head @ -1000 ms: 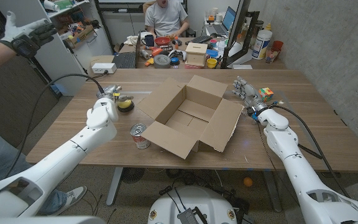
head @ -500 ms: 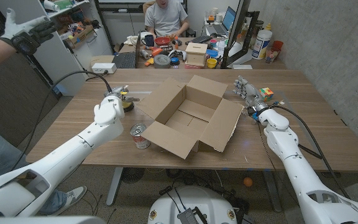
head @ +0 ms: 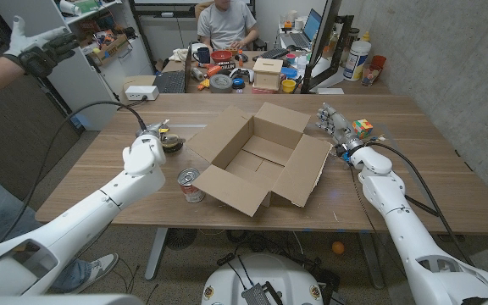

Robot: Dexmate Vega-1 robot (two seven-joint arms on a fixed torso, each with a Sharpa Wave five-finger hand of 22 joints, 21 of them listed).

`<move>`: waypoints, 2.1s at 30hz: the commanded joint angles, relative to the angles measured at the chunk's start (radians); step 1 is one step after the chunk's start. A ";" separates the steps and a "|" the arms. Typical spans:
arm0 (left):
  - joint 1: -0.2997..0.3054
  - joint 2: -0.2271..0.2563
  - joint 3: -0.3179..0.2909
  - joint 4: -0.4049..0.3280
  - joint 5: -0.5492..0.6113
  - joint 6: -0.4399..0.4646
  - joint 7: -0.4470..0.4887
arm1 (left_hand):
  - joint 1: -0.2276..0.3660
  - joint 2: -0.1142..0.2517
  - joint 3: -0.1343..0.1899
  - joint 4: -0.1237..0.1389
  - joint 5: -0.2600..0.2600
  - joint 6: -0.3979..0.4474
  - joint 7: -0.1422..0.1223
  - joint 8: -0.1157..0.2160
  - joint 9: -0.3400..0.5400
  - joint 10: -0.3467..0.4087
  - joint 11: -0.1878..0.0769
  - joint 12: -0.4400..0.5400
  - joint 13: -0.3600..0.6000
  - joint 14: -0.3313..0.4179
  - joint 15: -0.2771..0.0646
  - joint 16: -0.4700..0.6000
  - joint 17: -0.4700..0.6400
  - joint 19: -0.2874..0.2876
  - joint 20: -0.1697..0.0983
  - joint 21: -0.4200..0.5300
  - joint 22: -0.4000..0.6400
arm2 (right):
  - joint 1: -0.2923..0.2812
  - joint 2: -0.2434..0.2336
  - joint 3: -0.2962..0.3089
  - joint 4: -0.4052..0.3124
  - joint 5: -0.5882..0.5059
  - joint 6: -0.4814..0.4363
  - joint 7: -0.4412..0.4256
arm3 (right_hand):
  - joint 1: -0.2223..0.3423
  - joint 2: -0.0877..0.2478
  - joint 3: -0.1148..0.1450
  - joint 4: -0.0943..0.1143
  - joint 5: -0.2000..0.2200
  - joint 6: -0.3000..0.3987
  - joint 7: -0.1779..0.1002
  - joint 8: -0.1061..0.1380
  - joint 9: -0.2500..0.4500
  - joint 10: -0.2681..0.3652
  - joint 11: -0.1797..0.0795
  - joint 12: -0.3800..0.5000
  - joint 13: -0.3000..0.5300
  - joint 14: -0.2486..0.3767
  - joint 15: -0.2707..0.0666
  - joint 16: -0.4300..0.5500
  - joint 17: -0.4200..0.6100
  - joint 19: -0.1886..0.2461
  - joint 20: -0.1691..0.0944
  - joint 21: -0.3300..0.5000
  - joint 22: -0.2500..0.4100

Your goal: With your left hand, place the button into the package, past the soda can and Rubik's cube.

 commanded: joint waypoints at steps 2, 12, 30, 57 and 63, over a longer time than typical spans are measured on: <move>-0.029 0.004 0.013 0.027 -0.029 -0.006 0.013 | 0.005 0.004 -0.008 0.000 -0.004 -0.001 -0.002 -0.003 0.003 -0.001 -0.002 -0.004 0.005 0.002 0.005 -0.003 0.003 0.008 -0.002 -0.004 0.001 | 0.012 -0.003 -0.005 0.021 -0.012 -0.006 0.010 | -0.007 0.000 -0.004 -0.002 0.005 0.003 -0.004 0.001 0.004 0.001 -0.007 -0.002 0.003 0.008 0.004 0.004 0.005 0.004 0.005 -0.007 0.001; -0.090 -0.025 0.058 0.098 -0.027 -0.042 0.001 | 0.006 0.006 -0.008 0.000 -0.005 0.000 -0.005 -0.004 0.003 -0.002 -0.003 -0.005 0.005 0.001 0.003 -0.004 0.003 0.007 -0.002 -0.008 0.001 | 0.018 -0.004 0.005 0.043 -0.013 0.004 0.007 | -0.009 -0.001 -0.005 -0.003 0.005 0.005 -0.004 0.001 0.004 0.002 -0.006 -0.002 0.003 0.009 0.004 0.004 0.005 0.005 0.004 -0.009 0.001; -0.110 -0.050 0.054 0.162 -0.054 -0.083 0.012 | 0.008 0.009 -0.009 0.001 -0.006 -0.001 -0.006 -0.006 0.004 -0.006 -0.004 -0.009 0.007 0.002 0.004 -0.007 0.004 0.006 -0.002 -0.014 0.001 | 0.032 -0.006 0.004 0.021 -0.026 -0.008 -0.008 | -0.010 -0.002 -0.007 -0.004 0.005 0.005 -0.003 0.001 0.004 0.003 -0.006 -0.002 0.003 0.010 0.003 0.003 0.004 0.008 0.004 -0.012 0.001; -0.137 -0.083 0.087 0.235 -0.068 -0.081 0.029 | 0.104 0.022 0.016 -0.045 -0.016 0.052 -0.012 0.008 0.004 0.023 -0.006 -0.004 0.012 0.062 -0.006 0.000 0.002 0.086 -0.007 -0.008 0.003 | 0.111 0.000 -0.022 0.098 -0.036 0.031 0.027 | -0.016 -0.005 -0.012 -0.005 0.005 0.003 -0.006 0.000 0.005 0.001 -0.008 -0.003 0.003 0.008 0.003 0.002 0.004 0.014 0.014 -0.016 0.001; -0.140 -0.083 0.107 0.219 -0.047 -0.055 0.016 | 0.243 0.041 0.059 -0.101 -0.059 0.174 -0.040 0.053 0.010 0.107 -0.028 0.017 0.028 0.151 -0.041 0.010 0.005 0.301 -0.021 0.038 -0.002 | 0.109 -0.001 -0.017 0.098 -0.026 0.050 0.042 | -0.020 -0.008 -0.016 -0.004 0.004 0.004 -0.008 0.000 0.004 0.001 -0.008 -0.003 0.003 0.010 0.004 0.002 0.005 0.015 0.017 -0.017 0.001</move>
